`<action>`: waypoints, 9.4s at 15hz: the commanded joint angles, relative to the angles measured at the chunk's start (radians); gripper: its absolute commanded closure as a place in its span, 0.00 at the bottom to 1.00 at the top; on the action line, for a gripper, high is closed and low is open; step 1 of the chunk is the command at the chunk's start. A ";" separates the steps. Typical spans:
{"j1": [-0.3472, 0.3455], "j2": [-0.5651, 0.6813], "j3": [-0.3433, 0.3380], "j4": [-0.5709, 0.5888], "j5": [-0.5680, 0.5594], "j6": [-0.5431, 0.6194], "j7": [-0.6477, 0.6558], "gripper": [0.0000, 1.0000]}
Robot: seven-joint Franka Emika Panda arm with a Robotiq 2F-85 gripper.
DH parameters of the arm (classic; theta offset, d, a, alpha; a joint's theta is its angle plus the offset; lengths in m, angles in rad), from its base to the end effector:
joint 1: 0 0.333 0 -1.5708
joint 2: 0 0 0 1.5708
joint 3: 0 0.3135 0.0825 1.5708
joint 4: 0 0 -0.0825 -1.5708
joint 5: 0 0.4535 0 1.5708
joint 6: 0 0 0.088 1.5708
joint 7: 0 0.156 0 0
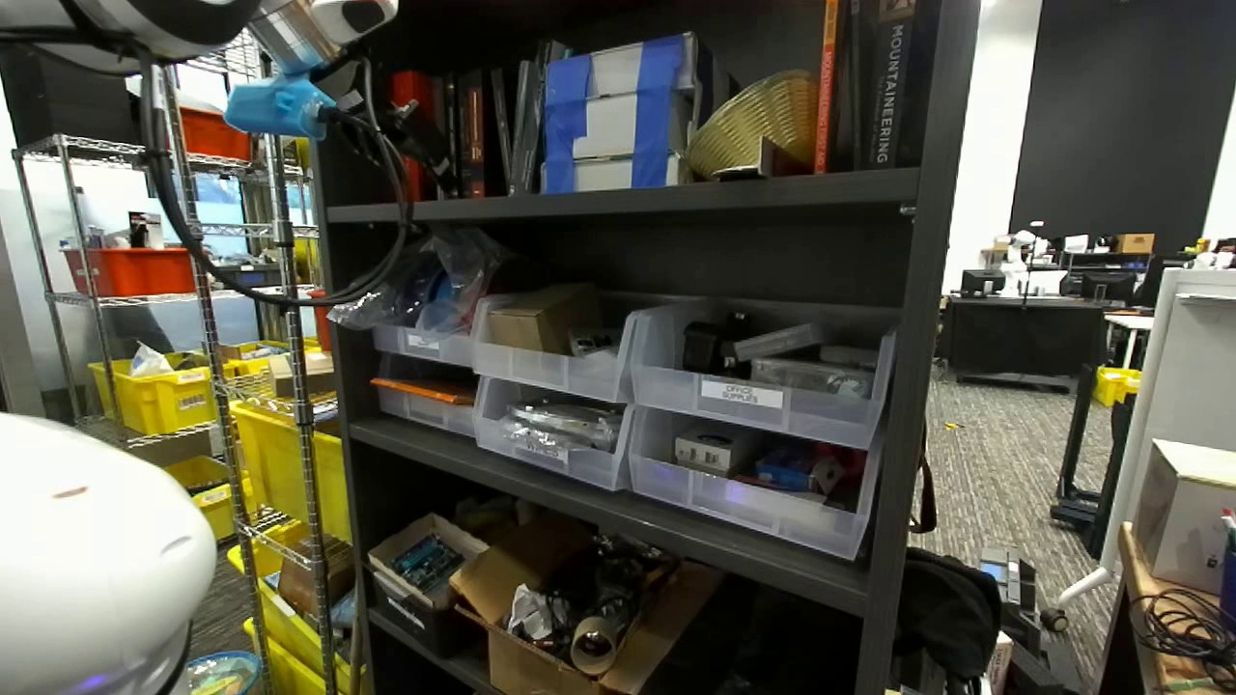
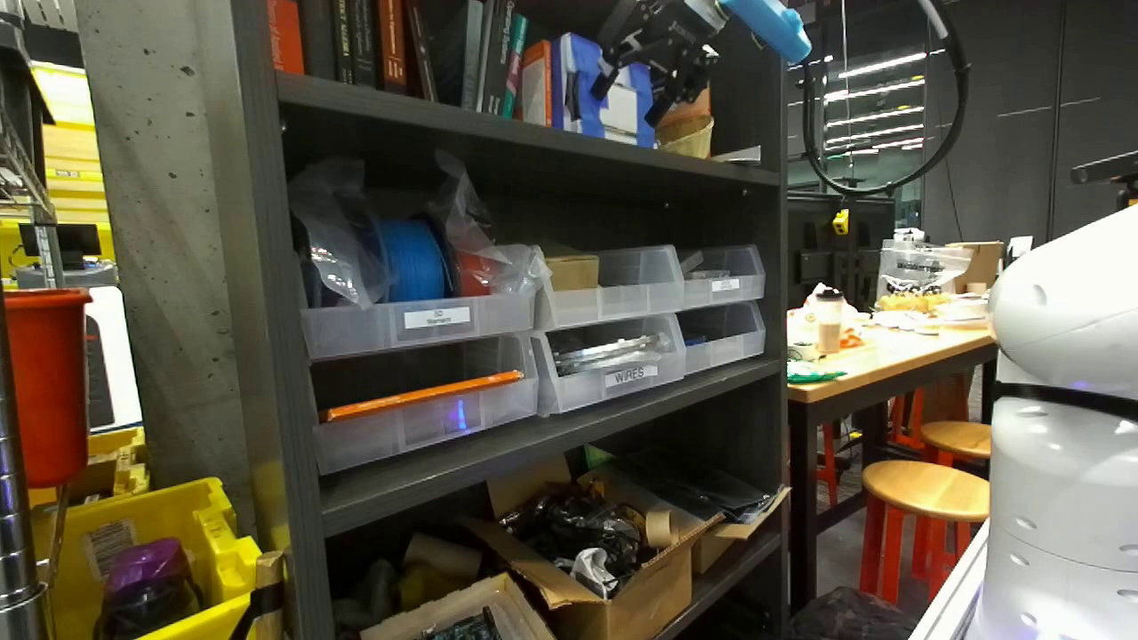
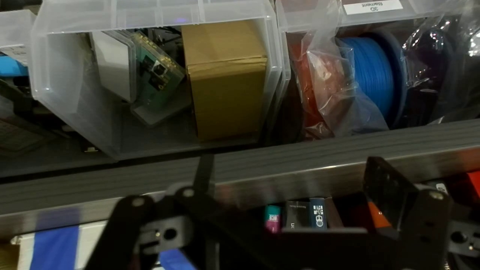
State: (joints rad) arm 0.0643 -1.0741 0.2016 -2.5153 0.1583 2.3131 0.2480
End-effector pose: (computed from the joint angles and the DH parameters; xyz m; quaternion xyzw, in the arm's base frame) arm 0.3659 0.1266 0.6531 -0.9082 0.0266 -0.4099 0.0800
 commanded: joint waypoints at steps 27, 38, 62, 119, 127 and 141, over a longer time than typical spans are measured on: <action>0.038 0.006 0.077 0.026 0.009 0.168 0.056 0.00; 0.038 0.006 0.077 0.023 0.009 0.167 0.056 0.00; 0.053 -0.055 0.105 0.021 0.003 -0.090 0.072 0.00; -0.243 -0.042 0.117 -0.249 -0.179 0.135 0.346 0.00; -0.390 0.014 0.097 -0.263 -0.169 0.302 0.377 0.00; -0.622 0.107 0.129 -0.264 -0.221 0.445 0.461 0.00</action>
State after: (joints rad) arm -0.5101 -0.9744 0.3155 -2.7808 -0.0223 2.7181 0.6927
